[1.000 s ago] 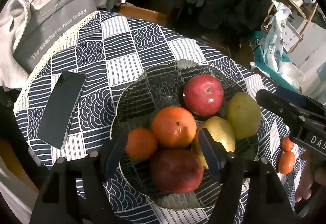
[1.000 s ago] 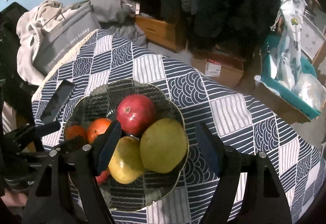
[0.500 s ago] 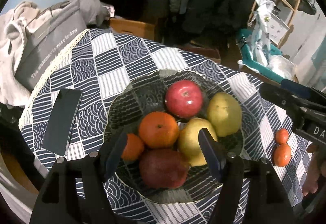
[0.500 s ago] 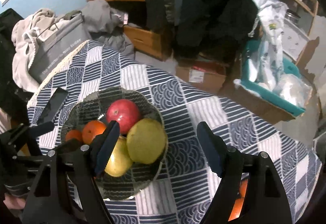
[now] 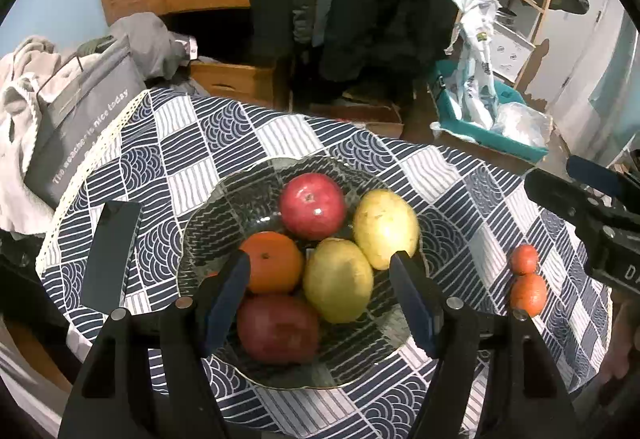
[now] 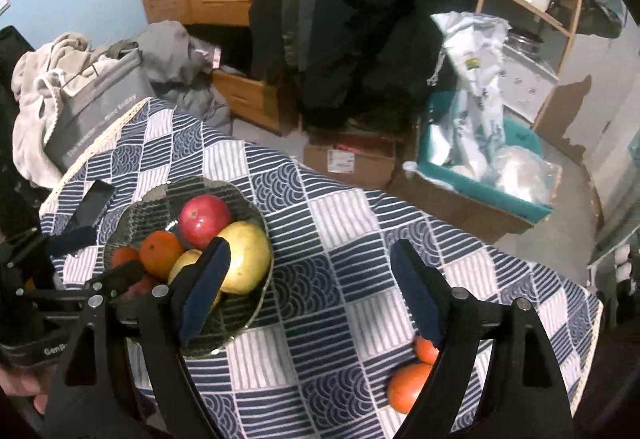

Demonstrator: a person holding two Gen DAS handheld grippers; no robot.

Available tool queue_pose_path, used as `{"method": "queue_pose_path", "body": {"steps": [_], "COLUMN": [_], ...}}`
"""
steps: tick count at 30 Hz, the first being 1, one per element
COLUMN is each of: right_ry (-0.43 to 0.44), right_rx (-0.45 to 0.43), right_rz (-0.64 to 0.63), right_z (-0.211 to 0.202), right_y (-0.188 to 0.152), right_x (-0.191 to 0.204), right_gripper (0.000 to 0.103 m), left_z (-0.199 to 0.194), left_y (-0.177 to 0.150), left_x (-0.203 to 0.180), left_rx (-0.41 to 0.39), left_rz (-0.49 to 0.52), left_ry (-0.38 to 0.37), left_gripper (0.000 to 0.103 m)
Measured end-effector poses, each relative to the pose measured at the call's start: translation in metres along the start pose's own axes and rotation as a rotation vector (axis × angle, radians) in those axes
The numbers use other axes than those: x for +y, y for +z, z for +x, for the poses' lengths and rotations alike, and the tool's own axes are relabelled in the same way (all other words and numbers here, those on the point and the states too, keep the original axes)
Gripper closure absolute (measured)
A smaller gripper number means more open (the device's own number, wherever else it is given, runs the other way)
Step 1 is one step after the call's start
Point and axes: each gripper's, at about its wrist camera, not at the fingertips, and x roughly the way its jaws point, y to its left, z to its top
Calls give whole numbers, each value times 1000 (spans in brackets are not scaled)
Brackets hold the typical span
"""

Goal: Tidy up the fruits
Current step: 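Move both grippers back toward the two remaining oranges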

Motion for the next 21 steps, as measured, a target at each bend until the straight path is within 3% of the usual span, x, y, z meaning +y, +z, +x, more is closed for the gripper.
{"method": "queue_pose_path", "body": {"steps": [5, 21], "right_ry": [-19, -90], "right_rx": [-20, 24], "right_rz": [10, 131], "right_z": [-17, -35], "right_y": [-8, -51], "right_x": [-8, -73], "right_gripper": [20, 19], "left_z": [-10, -10], "left_y": [0, -8], "left_x": [-11, -78], "left_rx": [-25, -14], "left_rz": [15, 144], "left_ry": [-14, -80], "left_gripper": [23, 23]}}
